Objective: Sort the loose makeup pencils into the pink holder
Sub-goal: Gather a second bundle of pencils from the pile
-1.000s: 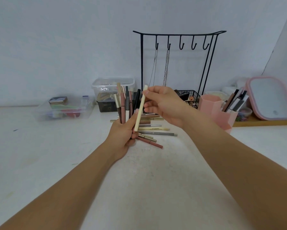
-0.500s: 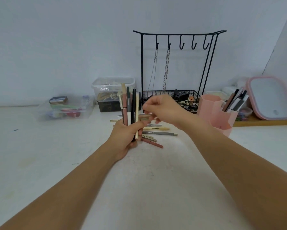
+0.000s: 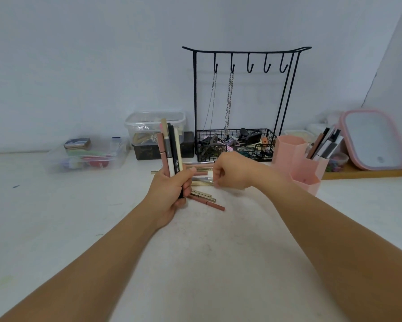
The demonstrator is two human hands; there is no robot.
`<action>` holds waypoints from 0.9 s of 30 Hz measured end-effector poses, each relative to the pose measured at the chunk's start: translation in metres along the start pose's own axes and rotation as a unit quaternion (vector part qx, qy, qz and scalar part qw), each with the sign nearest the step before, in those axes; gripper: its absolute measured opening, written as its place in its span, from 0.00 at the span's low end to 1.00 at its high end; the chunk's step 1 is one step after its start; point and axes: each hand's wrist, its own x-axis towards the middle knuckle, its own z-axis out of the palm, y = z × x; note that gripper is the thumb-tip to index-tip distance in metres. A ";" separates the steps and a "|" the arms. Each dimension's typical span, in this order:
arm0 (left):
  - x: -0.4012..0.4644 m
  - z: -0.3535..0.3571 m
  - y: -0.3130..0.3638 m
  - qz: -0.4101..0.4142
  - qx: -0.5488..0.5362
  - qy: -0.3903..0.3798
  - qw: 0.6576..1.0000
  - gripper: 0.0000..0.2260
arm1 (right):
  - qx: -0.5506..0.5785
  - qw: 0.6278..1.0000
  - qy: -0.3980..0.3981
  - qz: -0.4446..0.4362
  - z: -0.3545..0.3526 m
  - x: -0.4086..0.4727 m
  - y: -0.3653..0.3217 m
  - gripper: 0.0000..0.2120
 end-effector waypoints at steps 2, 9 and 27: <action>-0.002 0.001 0.002 0.002 -0.011 -0.008 1.000 0.09 | 0.085 0.996 0.016 -0.002 -0.012 -0.004 0.003 0.05; -0.009 0.006 0.004 0.009 -0.007 -0.040 0.999 0.11 | 0.503 0.863 -0.028 -0.042 -0.022 -0.016 -0.017 0.03; -0.008 0.007 -0.001 -0.001 0.067 -0.027 0.997 0.06 | 0.513 0.855 -0.022 -0.075 -0.024 -0.019 -0.029 0.05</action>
